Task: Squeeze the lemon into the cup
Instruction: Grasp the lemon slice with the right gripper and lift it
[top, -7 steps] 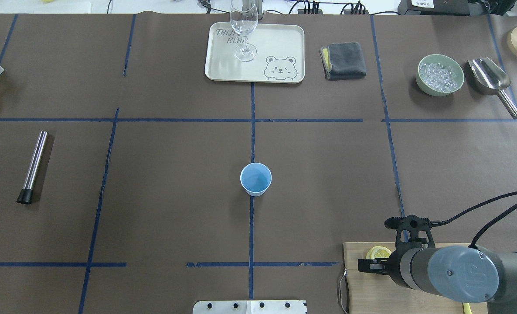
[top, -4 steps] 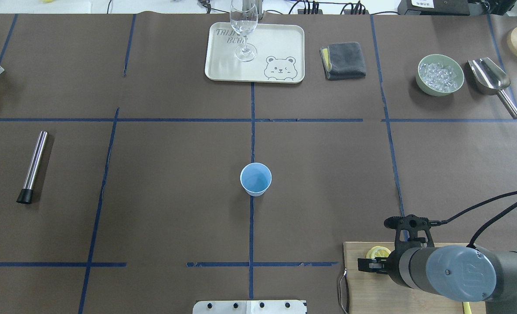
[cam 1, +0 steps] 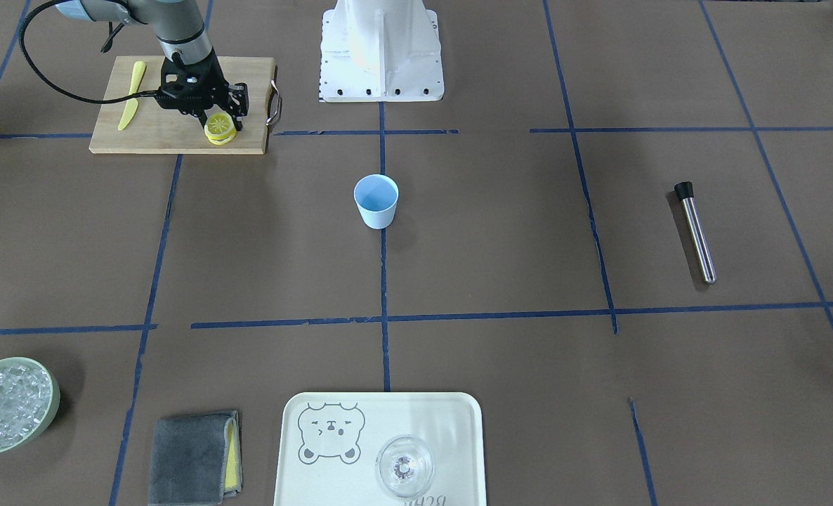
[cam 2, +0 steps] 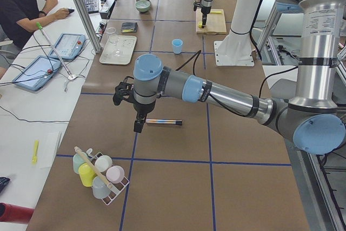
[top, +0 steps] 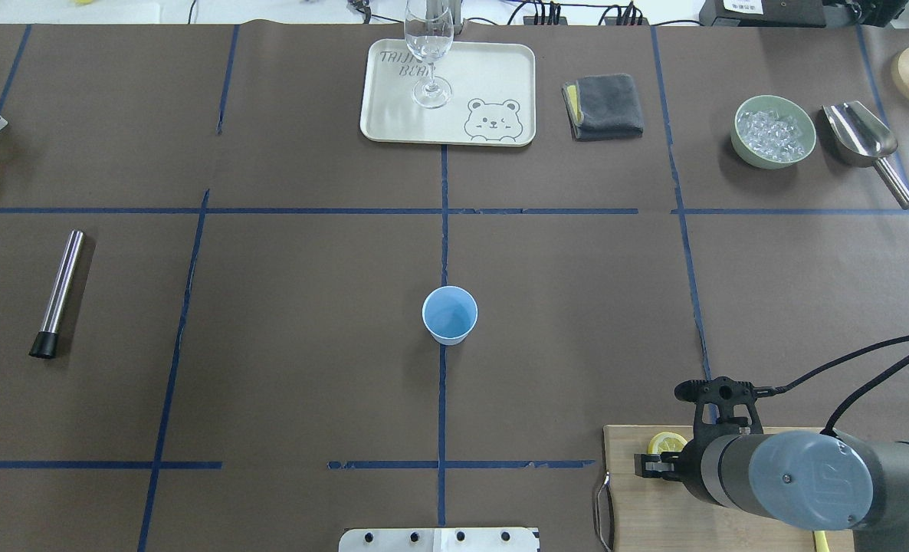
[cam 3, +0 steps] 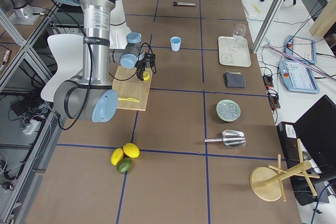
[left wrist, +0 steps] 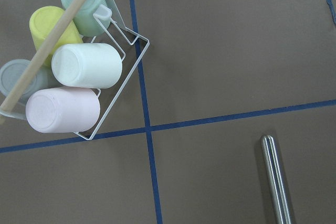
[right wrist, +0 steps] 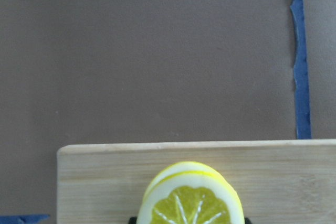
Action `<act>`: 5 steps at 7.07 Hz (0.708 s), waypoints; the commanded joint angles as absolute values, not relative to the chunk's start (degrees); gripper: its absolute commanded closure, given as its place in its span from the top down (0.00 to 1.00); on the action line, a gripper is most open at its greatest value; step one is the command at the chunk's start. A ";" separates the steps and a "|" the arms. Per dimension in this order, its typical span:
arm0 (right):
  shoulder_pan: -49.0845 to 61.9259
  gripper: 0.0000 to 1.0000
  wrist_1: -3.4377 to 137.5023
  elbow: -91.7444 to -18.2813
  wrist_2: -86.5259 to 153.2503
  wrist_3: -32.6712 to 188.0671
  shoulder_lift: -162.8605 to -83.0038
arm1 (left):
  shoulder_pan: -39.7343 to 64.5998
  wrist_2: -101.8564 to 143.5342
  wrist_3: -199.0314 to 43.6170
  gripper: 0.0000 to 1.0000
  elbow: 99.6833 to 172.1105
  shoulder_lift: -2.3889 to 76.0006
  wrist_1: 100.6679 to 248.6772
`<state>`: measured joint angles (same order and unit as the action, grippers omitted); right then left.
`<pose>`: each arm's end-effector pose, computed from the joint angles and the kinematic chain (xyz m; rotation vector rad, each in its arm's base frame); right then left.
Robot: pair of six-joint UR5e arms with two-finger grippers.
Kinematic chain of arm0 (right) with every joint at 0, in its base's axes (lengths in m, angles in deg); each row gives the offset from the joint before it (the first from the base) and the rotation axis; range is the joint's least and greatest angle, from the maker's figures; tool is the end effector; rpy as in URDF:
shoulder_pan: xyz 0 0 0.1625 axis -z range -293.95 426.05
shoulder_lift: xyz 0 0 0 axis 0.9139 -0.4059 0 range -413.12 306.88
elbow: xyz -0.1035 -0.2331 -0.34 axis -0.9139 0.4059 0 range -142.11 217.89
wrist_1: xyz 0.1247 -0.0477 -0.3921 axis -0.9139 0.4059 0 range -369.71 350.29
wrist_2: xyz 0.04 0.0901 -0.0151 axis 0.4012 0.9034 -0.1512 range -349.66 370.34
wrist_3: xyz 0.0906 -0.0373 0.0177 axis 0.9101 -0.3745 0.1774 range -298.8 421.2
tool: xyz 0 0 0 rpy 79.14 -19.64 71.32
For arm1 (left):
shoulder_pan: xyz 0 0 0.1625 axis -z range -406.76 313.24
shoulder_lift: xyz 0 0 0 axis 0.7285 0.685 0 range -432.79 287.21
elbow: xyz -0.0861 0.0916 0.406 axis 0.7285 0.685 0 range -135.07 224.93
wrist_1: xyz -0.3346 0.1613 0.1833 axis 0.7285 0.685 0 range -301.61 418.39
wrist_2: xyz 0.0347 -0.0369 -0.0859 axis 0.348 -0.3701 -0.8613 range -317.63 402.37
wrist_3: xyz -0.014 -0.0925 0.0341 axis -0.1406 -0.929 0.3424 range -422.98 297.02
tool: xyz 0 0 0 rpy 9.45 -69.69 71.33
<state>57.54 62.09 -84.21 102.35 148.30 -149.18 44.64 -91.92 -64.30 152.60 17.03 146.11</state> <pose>-0.4242 -0.1948 0.4146 0.0435 -0.7718 0.0795 -0.0756 -0.4860 0.5122 0.2525 0.7680 0.0576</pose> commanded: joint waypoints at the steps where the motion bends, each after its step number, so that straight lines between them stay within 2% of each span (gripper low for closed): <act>1: 57.44 0.54 62.09 -84.54 102.36 148.30 -149.19 | 44.64 -91.92 -64.30 1.00 152.59 17.12 146.11; 5: 57.09 0.56 62.09 -85.76 102.27 148.30 -150.06 | 44.64 -92.01 -64.21 1.00 152.59 17.04 146.11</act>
